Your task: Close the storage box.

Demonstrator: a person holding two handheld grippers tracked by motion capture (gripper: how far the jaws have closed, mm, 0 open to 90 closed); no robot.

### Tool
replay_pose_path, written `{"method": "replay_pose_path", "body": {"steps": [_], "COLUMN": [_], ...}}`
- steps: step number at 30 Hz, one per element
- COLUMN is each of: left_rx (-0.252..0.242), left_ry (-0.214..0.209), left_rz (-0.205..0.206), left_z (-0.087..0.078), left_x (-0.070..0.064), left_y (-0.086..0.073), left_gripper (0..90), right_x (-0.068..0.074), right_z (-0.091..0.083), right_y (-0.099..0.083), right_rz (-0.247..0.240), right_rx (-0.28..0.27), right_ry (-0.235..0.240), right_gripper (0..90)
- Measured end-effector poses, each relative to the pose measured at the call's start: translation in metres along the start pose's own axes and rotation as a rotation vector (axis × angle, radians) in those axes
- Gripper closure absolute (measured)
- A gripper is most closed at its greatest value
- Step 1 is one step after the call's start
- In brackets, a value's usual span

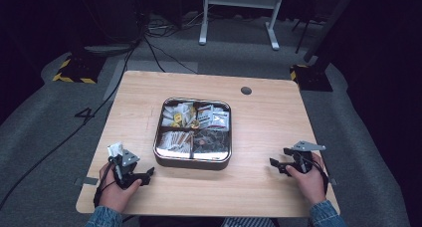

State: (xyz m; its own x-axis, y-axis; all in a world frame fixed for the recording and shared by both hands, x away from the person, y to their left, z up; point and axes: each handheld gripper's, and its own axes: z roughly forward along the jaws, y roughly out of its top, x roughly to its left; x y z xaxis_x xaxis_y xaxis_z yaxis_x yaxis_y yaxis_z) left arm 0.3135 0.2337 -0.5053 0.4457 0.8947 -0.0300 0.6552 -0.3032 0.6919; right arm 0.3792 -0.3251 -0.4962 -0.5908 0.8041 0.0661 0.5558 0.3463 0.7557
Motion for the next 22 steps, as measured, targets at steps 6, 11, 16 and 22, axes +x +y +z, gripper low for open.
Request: {"method": "replay_pose_path", "body": {"steps": [6,11,16,22], "left_rx": [-0.001,-0.001,-0.001,-0.001], "left_ry": [0.001,0.001,0.001,0.001], "left_rz": [0.000,0.000,0.000,0.001], "left_z": [0.000,0.000,0.000,0.000], "left_x": [0.000,0.000,0.000,0.000], "left_y": [0.000,0.000,0.000,0.000], "left_gripper": [15.9,15.9,15.9,16.0], "right_x": [0.001,0.004,0.006,0.007], "right_z": [0.007,0.009,0.012,0.012], "right_y": [-0.004,-0.004,-0.002,-0.002], "right_rz": [-0.028,-0.082,-0.082,-0.075], "right_rx": [0.007,0.034,0.046,0.046], "right_ry": [-0.004,-0.009,-0.025,-0.032], "right_gripper": [16.6,14.1,9.9,9.8]}}
